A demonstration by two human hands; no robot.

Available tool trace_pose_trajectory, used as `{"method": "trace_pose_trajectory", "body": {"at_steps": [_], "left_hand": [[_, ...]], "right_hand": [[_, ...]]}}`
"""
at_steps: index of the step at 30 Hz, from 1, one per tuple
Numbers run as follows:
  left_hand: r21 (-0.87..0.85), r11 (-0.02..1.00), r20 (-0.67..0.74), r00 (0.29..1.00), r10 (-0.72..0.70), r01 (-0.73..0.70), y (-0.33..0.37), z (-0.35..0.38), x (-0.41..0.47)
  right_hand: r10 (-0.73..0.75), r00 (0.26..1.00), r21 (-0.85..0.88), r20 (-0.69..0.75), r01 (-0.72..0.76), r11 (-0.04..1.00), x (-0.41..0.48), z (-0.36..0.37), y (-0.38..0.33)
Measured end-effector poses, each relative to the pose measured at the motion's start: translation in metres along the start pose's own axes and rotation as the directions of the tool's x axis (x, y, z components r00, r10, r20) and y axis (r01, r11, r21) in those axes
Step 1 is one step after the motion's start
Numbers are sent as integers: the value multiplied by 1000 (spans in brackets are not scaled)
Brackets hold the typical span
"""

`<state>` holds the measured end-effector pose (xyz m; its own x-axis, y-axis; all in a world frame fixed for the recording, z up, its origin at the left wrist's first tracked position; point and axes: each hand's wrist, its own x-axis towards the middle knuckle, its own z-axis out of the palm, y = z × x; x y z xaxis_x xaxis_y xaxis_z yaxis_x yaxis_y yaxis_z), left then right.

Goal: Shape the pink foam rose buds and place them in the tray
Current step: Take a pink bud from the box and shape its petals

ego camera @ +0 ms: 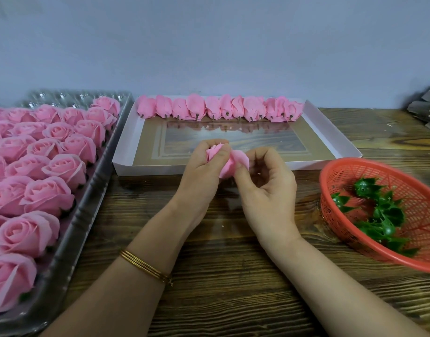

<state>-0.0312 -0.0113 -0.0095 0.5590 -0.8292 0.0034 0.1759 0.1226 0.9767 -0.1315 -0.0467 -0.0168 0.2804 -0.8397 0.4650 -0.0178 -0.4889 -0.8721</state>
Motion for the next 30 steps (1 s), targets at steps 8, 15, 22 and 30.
{"method": "trace_pose_trajectory", "body": {"at_steps": [8,15,22,30], "left_hand": [[58,998,6,1000,15,-15,-4,1,0],[111,993,72,997,39,-47,-6,1,-1],[58,997,35,999,39,-41,-4,2,-1],[90,995,66,997,46,-52,-7,2,0]], "right_hand": [[35,997,-128,-62,-43,991,5,-2,6],[78,995,-99,-63,-84,992,8,-4,8],[101,995,86,-22,-99,991,6,-1,3],[134,990,-107,-41,-138,985,10,-4,9]]}}
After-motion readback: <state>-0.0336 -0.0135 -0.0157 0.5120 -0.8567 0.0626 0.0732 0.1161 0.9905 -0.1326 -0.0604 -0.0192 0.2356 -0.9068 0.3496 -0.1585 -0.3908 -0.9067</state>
